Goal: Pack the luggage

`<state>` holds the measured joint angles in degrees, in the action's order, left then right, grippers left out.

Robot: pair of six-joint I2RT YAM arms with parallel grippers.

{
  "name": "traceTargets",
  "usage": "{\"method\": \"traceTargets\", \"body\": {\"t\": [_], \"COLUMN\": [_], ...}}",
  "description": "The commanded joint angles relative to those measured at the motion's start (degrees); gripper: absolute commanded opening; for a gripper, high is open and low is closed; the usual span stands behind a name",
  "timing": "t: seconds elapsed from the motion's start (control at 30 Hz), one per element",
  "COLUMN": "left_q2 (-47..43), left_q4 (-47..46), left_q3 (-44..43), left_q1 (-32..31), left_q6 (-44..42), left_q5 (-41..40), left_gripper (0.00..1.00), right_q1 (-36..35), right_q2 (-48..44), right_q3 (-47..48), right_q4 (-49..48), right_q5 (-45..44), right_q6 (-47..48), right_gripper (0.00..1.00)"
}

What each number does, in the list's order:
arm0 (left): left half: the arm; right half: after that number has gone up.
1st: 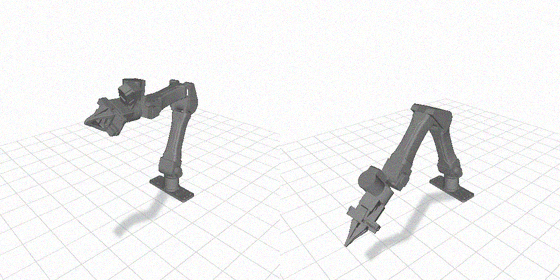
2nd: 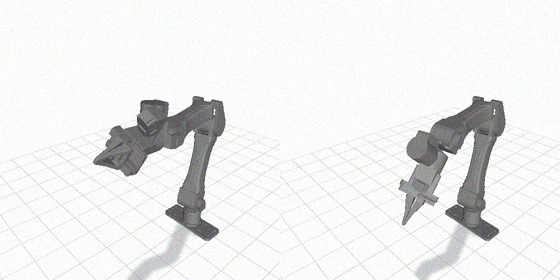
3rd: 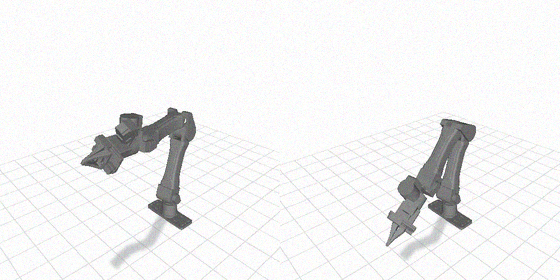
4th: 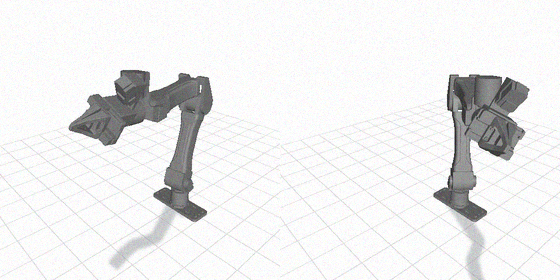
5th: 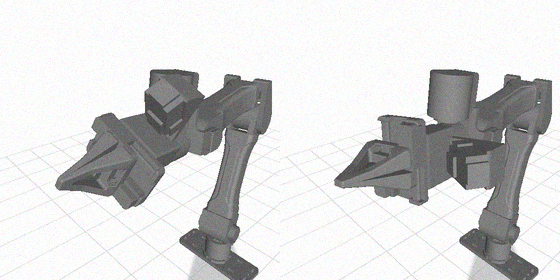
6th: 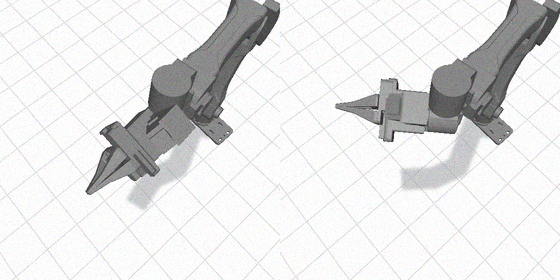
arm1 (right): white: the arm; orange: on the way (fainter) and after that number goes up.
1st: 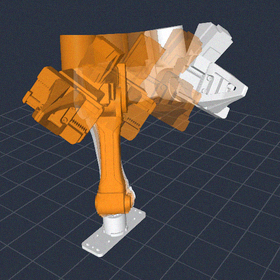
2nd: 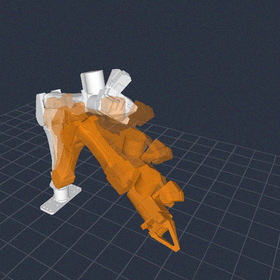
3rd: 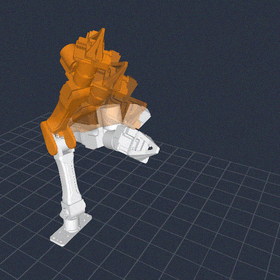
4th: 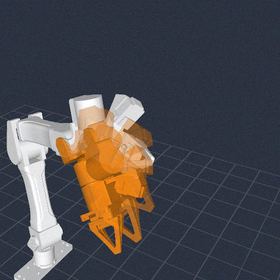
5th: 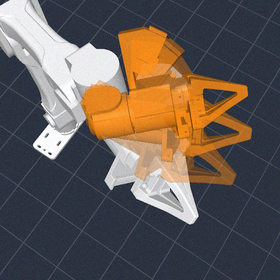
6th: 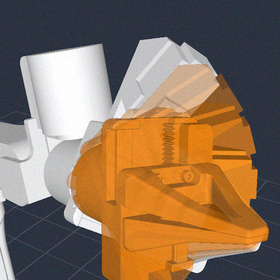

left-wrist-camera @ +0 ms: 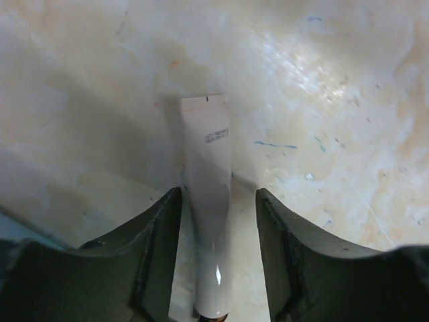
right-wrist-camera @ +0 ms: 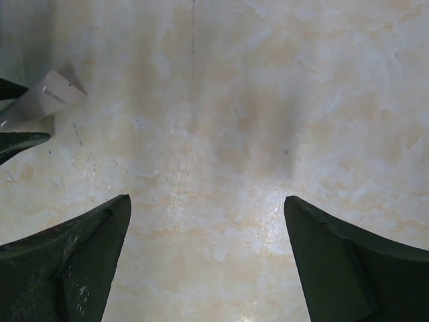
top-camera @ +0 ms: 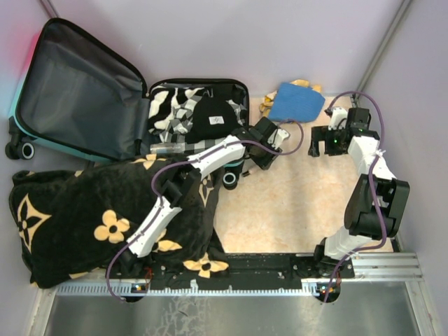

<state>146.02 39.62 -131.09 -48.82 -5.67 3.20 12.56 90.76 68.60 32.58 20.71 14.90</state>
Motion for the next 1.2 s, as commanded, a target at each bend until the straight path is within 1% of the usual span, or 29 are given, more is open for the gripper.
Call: {"method": "traceTargets", "body": {"t": [0.0,0.1,0.2,0.23,0.33,0.5,0.63,0.77,0.83,0.93,1.03,1.17], "left_q2": [-2.4,-4.73,-5.65,-6.12,-9.85,-19.12,-25.96,-29.63,-30.44,-31.68,-33.56,-36.82], "left_q4": [1.41,0.24,0.58,1.03,-0.38,-5.48,-7.15,-5.05,-2.96,-0.03,0.82,-0.14], "left_q3": [4.51,7.43,7.56,6.72,5.56,5.89,9.07,10.48,10.43,11.88,15.59,22.63], "left_q1": [-0.31,-0.89,-1.44,-1.59,-1.51,-0.71,2.81,9.14,12.6,17.39,23.13,28.77], "left_q6": [-2.11,-4.43,-7.74,-9.0,-10.97,-13.66,-16.74,-18.14,-18.61,-20.21,-19.36,-19.51], "left_q5": [11.54,13.41,14.62,15.57,19.21,22.21,22.08,21.95,20.92,18.18,17.97,17.6], "left_gripper": [0.5,0.42,0.23,0.19,0.12,0.1,0.09,0.09,0.09,0.09,0.08,0.08], "right_q1": [0.36,0.36,0.37,0.32,0.36,0.36,0.35,-0.08,-1.04,-3.2,-6.07,-8.43], "right_q2": [-2.96,-2.87,-2.49,-2.32,-2.04,-1.49,-0.46,1.41,2.17,2.27,3.33,8.86], "right_q3": [0.31,0.31,0.35,0.59,1.15,2.87,5.18,7.62,8.79,9.27,11.4,16.62], "right_q4": [-0.88,-0.89,-1.01,-1.09,-0.94,0.19,0.92,1.62,1.91,-0.19,-1.1,-1.15], "right_q5": [0.61,0.59,0.82,0.96,1.58,4.96,7.85,10.38,10.97,11.19,11.24,12.99], "right_q6": [0.15,0.28,0.3,0.24,0.22,1.35,2.13,2.68,3.38,4.31,5.38,4.59], "right_gripper": [0.97,0.97,0.97,0.97,0.97,0.96,0.94,0.92,0.92,0.92,0.92,0.92]}}
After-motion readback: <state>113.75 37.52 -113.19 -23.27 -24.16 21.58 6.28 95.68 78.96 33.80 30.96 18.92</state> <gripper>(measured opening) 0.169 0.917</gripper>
